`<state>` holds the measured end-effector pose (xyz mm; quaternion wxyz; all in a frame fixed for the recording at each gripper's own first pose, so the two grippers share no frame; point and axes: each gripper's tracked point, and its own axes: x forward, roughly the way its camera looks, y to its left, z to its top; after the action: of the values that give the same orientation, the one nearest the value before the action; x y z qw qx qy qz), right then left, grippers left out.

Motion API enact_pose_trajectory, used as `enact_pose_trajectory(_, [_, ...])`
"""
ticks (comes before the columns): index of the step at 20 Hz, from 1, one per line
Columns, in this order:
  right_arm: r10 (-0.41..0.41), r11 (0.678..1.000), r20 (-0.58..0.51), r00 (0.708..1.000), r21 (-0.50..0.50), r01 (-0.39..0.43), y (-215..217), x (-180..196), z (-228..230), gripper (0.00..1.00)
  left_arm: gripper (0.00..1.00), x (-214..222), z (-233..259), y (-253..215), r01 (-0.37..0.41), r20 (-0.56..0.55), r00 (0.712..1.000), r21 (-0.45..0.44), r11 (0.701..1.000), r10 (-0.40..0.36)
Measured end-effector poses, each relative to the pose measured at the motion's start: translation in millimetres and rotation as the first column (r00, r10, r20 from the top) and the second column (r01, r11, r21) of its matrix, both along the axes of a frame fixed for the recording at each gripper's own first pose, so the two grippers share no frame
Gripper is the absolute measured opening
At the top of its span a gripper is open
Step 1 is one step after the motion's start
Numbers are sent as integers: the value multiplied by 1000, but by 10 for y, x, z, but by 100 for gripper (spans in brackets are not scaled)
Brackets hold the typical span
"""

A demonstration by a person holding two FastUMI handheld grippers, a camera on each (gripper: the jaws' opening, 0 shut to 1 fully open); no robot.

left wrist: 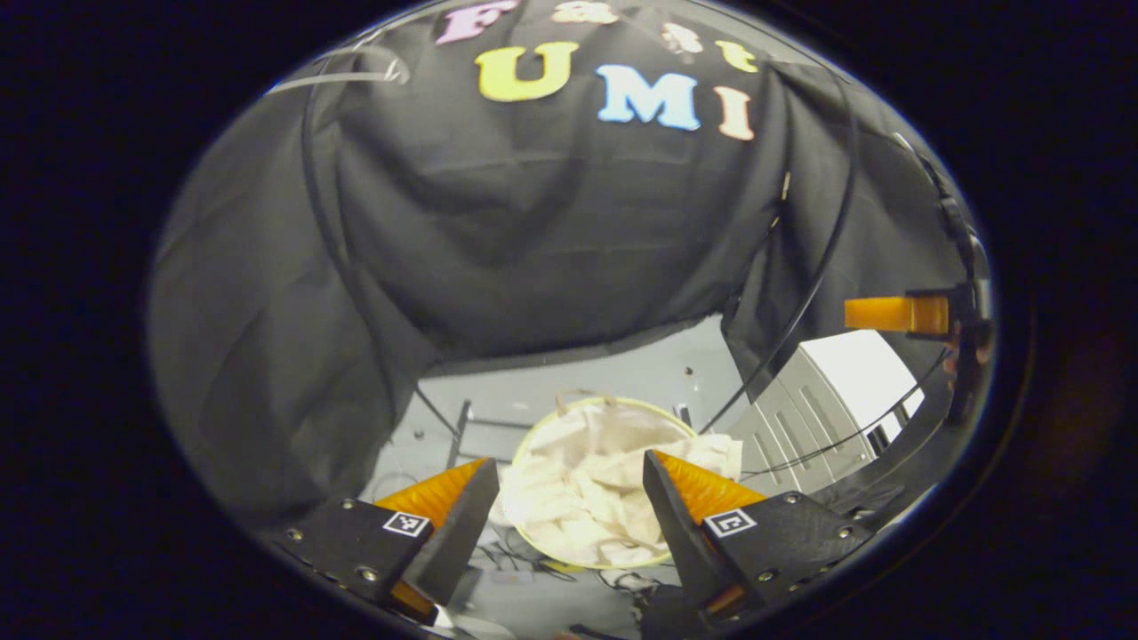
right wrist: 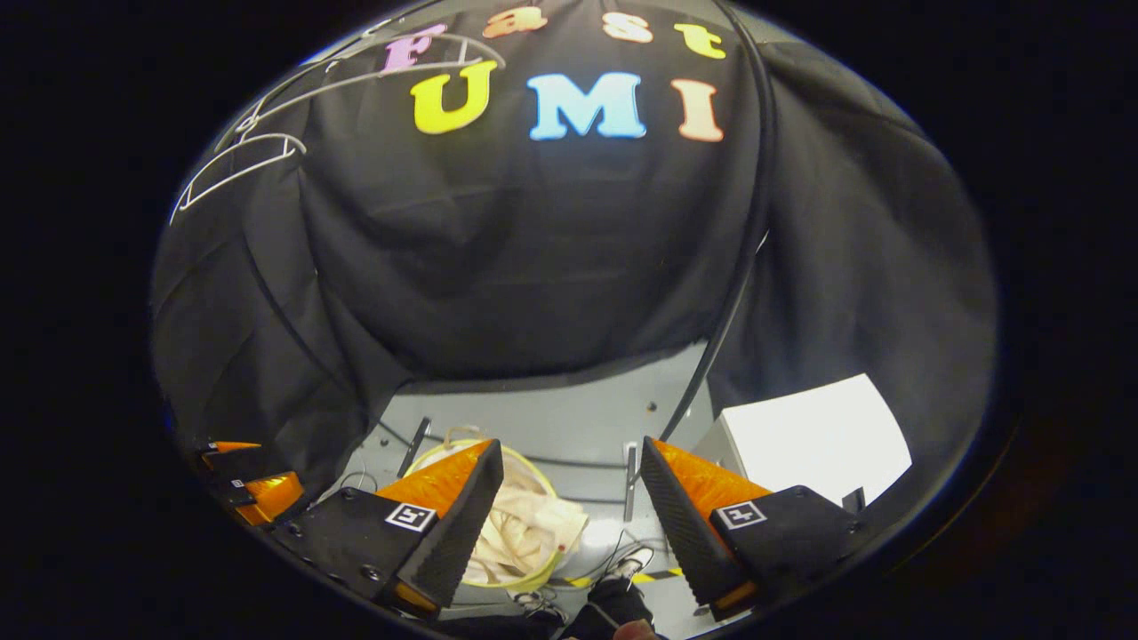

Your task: Grasp the clothes on the hanger with both hands and then place them into the laundry hamper below.

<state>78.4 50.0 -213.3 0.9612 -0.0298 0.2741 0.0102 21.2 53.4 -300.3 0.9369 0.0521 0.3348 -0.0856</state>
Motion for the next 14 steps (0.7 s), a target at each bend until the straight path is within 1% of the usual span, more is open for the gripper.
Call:
enact_pose_trajectory(2, [-46,999,102,994,-5,47,-107,16,376,98,95,199,557,-177,45,126,991,-20,999,-43])
enact_pose_trajectory(3, [-70,997,157,985,-13,73,-184,-7,590,98,95,308,845,-235,55,192,980,-24,998,-49])
enact_pose_trajectory(5, [-92,994,256,962,-27,102,-267,-7,941,98,95,516,1432,-343,57,314,949,-38,998,-42])
enact_pose_trajectory(7, [-106,993,333,937,-10,116,-297,-58,1260,98,94,630,2034,-431,49,418,909,-93,994,-6])
enact_pose_trajectory(8, [-111,994,366,924,18,112,-284,-82,1420,93,94,577,2269,-438,46,459,888,-129,991,19])
enact_pose_trajectory(9, [-116,993,396,911,46,106,-265,-110,1584,98,94,582,2536,-389,35,498,866,-156,987,48])
enact_pose_trajectory(10, [-118,993,429,895,64,101,-275,-135,1737,93,94,559,2646,-318,30,531,845,-173,984,67])
enact_pose_trajectory(11, [-123,992,467,876,66,104,-316,-146,1907,93,94,580,2854,-286,33,564,822,-190,981,81])
enact_pose_trajectory(12, [-122,992,502,856,60,107,-359,-177,2054,98,94,600,3020,-283,39,590,802,-205,978,92])
enact_pose_trajectory(13, [-119,993,534,837,48,111,-390,-198,2205,92,94,614,3140,-243,38,606,788,-222,974,107])
enact_pose_trajectory(14, [-113,993,570,814,32,115,-419,-208,2337,98,94,619,3218,-202,31,619,775,-242,970,129])
